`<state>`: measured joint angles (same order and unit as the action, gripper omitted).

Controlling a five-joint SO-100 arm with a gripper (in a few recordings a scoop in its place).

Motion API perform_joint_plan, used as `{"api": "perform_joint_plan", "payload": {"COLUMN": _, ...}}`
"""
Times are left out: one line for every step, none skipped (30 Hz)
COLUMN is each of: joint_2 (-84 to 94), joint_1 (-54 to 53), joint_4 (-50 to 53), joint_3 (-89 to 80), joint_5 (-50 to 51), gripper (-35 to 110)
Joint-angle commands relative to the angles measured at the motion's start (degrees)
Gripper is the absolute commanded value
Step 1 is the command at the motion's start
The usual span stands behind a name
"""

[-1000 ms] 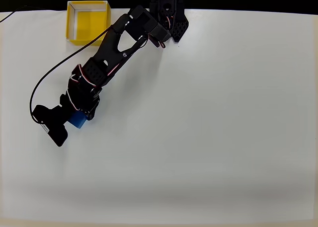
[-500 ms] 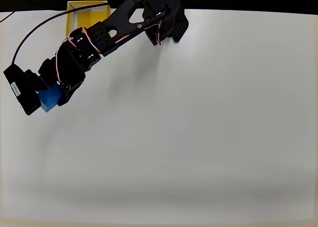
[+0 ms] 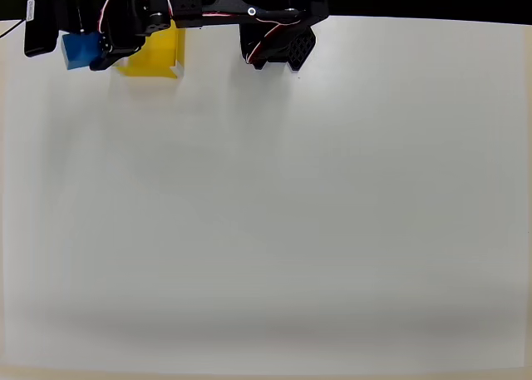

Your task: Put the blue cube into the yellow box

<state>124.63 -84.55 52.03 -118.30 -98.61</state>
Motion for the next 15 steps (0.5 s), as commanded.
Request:
{"api": "perform_joint_plan", "payload": {"joint_2": 8.79, "joint_1": -5.36, "joint_4": 1.05, "joint_3": -1.23, "joint_5": -1.05, "gripper": 17}}
{"api": "perform_joint_plan", "payload": {"joint_2": 9.58, "joint_1": -6.06, "joint_4": 1.14, "joint_3": -2.29, "joint_5": -0.79, "gripper": 17}}
{"api": "perform_joint_plan", "payload": {"joint_2": 10.46, "joint_1": -6.68, "joint_4": 1.14, "joint_3": -3.34, "joint_5": -0.53, "gripper": 17}}
{"api": "perform_joint_plan", "payload": {"joint_2": 11.25, "joint_1": -7.12, "joint_4": 1.14, "joint_3": -4.39, "joint_5": -0.53, "gripper": 17}}
{"api": "perform_joint_plan", "payload": {"joint_2": 12.13, "joint_1": -7.56, "joint_4": 1.14, "joint_3": -5.45, "joint_5": -0.44, "gripper": 17}}
{"api": "perform_joint_plan", "payload": {"joint_2": 12.83, "joint_1": -7.82, "joint_4": 1.14, "joint_3": -6.59, "joint_5": -0.26, "gripper": 17}}
{"api": "perform_joint_plan", "payload": {"joint_2": 13.45, "joint_1": -8.00, "joint_4": 0.97, "joint_3": -7.73, "joint_5": -0.09, "gripper": 17}}
{"api": "perform_joint_plan", "payload": {"joint_2": 13.97, "joint_1": -8.09, "joint_4": 0.53, "joint_3": -8.96, "joint_5": 0.26, "gripper": 17}}
{"api": "perform_joint_plan", "payload": {"joint_2": 14.33, "joint_1": -8.09, "joint_4": -0.09, "joint_3": -10.20, "joint_5": 0.70, "gripper": 17}}
{"api": "perform_joint_plan", "payload": {"joint_2": 14.68, "joint_1": -8.09, "joint_4": -0.79, "joint_3": -11.51, "joint_5": 0.88, "gripper": 17}}
{"api": "perform_joint_plan", "payload": {"joint_2": 15.03, "joint_1": -8.09, "joint_4": -1.49, "joint_3": -12.92, "joint_5": 0.88, "gripper": 17}}
{"api": "perform_joint_plan", "payload": {"joint_2": 15.47, "joint_1": -8.09, "joint_4": -2.29, "joint_3": -14.15, "joint_5": 1.05, "gripper": 17}}
{"api": "perform_joint_plan", "payload": {"joint_2": 15.91, "joint_1": -8.09, "joint_4": -2.90, "joint_3": -15.47, "joint_5": 1.05, "gripper": 17}}
{"api": "perform_joint_plan", "payload": {"joint_2": 16.44, "joint_1": -8.09, "joint_4": -3.52, "joint_3": -16.70, "joint_5": 1.05, "gripper": 17}}
{"api": "perform_joint_plan", "payload": {"joint_2": 16.87, "joint_1": -8.09, "joint_4": -4.13, "joint_3": -17.84, "joint_5": 1.14, "gripper": 17}}
